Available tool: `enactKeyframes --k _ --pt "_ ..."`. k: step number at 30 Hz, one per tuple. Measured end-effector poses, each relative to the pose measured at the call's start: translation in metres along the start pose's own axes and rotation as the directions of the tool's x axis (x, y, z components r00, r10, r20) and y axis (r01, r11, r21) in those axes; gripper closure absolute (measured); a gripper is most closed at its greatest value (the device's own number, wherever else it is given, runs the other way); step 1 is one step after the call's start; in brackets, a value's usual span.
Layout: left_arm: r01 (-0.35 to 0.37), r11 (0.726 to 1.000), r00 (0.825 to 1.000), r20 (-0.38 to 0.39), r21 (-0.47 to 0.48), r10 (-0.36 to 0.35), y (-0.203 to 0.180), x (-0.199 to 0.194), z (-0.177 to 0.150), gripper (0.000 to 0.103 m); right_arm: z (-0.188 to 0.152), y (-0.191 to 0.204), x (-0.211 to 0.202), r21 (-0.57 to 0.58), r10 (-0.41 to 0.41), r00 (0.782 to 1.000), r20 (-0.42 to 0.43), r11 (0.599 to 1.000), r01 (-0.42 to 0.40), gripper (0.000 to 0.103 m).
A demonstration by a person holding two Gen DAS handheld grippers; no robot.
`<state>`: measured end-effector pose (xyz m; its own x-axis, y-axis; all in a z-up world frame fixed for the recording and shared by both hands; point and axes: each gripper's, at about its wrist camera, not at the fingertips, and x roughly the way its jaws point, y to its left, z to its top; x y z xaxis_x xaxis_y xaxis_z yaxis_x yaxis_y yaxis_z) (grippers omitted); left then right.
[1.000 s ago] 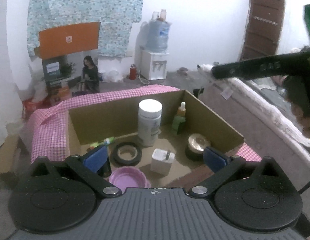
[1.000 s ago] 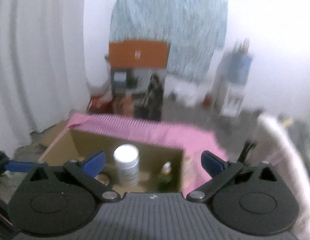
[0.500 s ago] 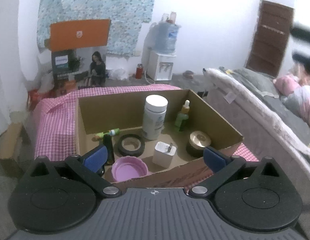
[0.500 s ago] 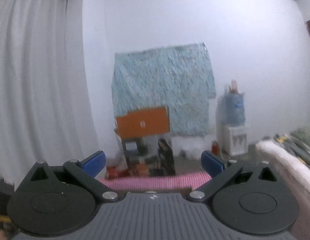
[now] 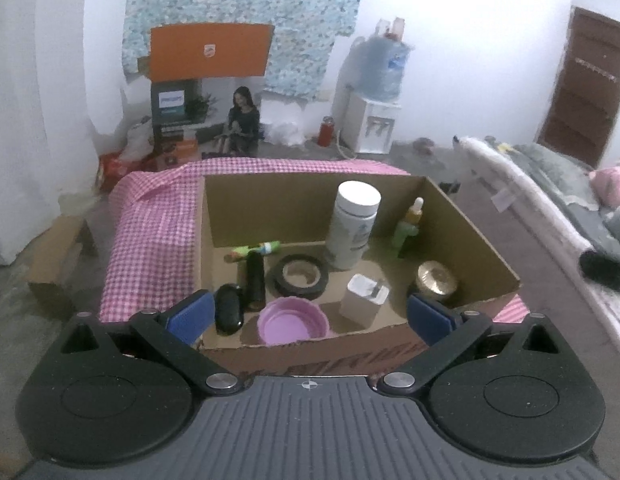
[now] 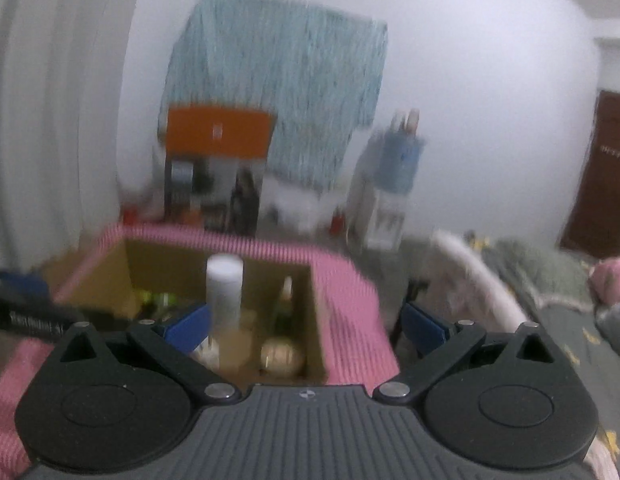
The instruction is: Organize rigid objects
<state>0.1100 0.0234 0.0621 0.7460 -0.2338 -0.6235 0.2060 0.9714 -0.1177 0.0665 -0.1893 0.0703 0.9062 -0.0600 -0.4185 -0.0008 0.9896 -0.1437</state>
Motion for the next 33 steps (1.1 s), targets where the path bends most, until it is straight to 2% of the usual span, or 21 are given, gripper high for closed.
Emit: enactKeyframes --k 3,9,11,23,27,33 --pt "-0.018 1.0 1.0 -0.004 0.006 0.018 0.0 -0.001 -0.002 0.0 -0.005 0.01 0.009 -0.005 0.006 0.997 -0.075 1.0 -0.006 0.0" --pt "-0.028 1.0 1.0 0.0 -0.013 0.028 0.003 -0.003 -0.003 0.0 -0.015 0.026 -0.015 -0.089 -0.017 0.998 -0.061 0.996 0.012 0.0" --pt "-0.033 0.999 0.999 -0.007 -0.018 0.033 0.004 -0.003 -0.003 0.0 -0.014 0.028 -0.012 -0.097 -0.022 0.996 -0.081 0.995 0.014 0.0" --pt "-0.07 0.997 0.997 -0.013 -0.016 0.07 0.004 -0.004 -0.001 0.0 -0.013 0.016 -0.002 0.0 0.042 0.99 -0.131 0.999 -0.042 0.0" --pt "-0.155 0.988 0.988 0.002 -0.01 0.155 -0.005 -0.007 0.0 0.0 -0.015 0.018 0.004 0.031 0.062 0.988 -0.141 0.998 -0.058 0.0" --pt "-0.211 0.977 0.977 0.024 0.003 0.211 -0.021 -0.005 0.003 0.0 -0.018 0.024 0.014 0.091 0.09 0.982 -0.167 0.993 -0.076 0.0"
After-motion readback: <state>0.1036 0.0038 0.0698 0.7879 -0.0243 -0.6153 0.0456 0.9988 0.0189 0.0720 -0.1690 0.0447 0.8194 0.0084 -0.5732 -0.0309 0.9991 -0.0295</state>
